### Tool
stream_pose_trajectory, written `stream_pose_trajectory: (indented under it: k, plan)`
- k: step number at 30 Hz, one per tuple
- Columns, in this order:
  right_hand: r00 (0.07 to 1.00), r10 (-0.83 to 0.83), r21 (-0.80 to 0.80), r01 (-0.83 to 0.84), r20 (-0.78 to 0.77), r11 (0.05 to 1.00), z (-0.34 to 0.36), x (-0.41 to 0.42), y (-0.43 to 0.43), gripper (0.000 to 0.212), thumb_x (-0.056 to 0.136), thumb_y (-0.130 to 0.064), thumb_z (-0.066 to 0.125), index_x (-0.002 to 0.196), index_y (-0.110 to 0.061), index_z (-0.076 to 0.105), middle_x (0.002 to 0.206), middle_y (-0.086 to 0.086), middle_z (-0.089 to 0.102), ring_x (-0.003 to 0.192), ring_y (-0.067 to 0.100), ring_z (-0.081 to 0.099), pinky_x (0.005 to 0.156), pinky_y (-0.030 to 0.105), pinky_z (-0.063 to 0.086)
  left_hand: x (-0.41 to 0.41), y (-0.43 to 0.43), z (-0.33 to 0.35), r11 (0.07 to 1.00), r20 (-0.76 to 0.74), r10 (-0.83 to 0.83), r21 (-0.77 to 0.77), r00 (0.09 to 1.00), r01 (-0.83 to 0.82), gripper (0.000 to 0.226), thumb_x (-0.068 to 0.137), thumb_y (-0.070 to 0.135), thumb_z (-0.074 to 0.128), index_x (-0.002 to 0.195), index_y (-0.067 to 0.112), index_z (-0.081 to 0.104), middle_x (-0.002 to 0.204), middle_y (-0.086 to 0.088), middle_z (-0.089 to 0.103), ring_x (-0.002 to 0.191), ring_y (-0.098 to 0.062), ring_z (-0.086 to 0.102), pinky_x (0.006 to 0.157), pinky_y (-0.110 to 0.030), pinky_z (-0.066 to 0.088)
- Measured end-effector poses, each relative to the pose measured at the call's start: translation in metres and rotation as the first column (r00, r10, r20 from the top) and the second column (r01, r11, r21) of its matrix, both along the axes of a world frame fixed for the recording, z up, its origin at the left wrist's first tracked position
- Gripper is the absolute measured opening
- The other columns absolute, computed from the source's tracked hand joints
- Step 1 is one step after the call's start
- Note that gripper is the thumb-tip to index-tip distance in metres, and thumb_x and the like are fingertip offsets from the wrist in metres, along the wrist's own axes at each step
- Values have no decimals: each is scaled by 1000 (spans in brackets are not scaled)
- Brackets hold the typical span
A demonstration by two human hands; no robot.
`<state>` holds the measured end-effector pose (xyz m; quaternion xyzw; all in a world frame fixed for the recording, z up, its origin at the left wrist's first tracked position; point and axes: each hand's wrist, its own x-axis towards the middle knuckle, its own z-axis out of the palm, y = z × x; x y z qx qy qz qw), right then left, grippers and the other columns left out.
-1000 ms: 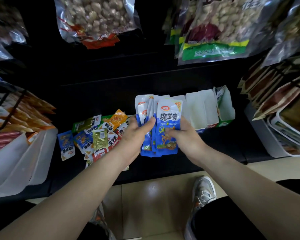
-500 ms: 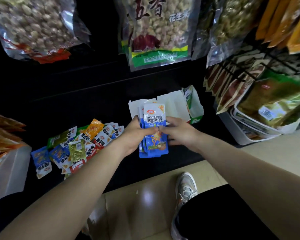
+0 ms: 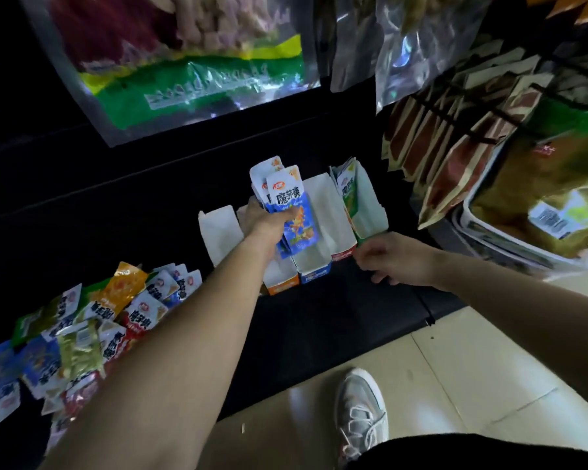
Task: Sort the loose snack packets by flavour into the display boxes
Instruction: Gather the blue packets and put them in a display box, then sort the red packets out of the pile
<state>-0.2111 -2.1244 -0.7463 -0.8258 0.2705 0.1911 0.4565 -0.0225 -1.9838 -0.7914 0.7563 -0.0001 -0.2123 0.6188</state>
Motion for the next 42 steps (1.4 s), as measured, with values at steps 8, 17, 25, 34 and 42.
stream_pose_trajectory:
  k: [8, 17, 25, 34, 42]
  plan:
    - [986, -64, -14, 67, 153, 998, -71, 39, 14, 11, 97, -21, 62, 108, -19, 66, 94, -5, 67, 84, 14, 64, 75, 28, 51, 12, -19, -37, 967, 254, -204, 201, 945, 154, 57, 75, 14, 86, 113, 19, 45, 103, 9, 62, 91, -9, 62, 73, -24, 51]
    - [958, 282, -305, -256, 44, 917, -104, 47, 39, 58, 94, -28, 61, 149, -21, 42, 148, 0, 42, 134, 23, 46, 110, 35, 40, 16, -28, -44, 959, 335, -201, 258, 921, 115, 53, 73, 17, 87, 106, 18, 45, 97, 13, 64, 88, -8, 66, 73, -27, 57]
    - [965, 263, -319, -244, 17, 916, -107, 55, 41, 53, 94, -29, 61, 144, -19, 47, 143, 0, 46, 129, 24, 50, 107, 37, 43, 12, -23, -48, 887, 403, -324, 445, 856, 127, 58, 75, 22, 86, 117, 15, 46, 115, -5, 64, 103, -24, 63, 77, -34, 53]
    - [972, 233, -305, -217, 18, 927, -108, 59, 43, 44, 94, -28, 62, 137, -19, 54, 136, 4, 49, 120, 28, 56, 102, 35, 45, 28, 0, -54, 891, 481, -375, 423, 793, 164, 65, 73, 16, 82, 128, 24, 49, 125, 7, 59, 117, -15, 55, 97, -39, 50]
    - [969, 249, -381, -227, 7, 896, -62, 65, 50, 43, 96, -27, 56, 139, -23, 52, 137, 2, 48, 118, 27, 57, 96, 36, 49, 23, 28, -18, 861, 516, -408, 492, 753, 129, 59, 84, 21, 75, 137, 24, 52, 136, 4, 55, 125, -16, 50, 100, -35, 46]
